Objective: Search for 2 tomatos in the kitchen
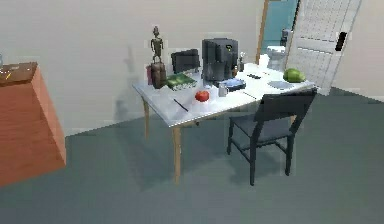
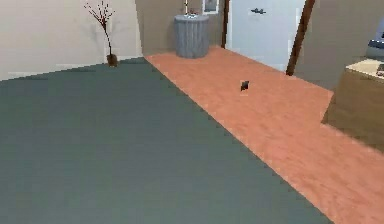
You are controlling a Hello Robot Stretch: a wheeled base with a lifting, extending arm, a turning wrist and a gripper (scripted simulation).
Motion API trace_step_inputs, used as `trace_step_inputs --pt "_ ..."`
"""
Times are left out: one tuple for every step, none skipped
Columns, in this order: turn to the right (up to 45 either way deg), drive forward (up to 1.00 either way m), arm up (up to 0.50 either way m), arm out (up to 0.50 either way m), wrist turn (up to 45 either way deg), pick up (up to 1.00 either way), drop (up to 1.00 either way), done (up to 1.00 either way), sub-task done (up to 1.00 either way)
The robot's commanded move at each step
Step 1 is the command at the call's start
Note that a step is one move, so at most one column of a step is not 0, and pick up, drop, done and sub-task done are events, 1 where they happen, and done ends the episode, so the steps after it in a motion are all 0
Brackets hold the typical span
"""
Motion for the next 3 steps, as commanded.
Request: trace_step_inputs --pt "0.0 0.85 0.0 0.0 0.0 0.0 0.0 0.0 0.0" --pt "0.0 0.0 0.0 0.0 0.0 0.0 0.0 0.0 1.0" --pt "45.0 0.0 0.0 0.0 0.0 0.0 0.0 0.0 0.0"
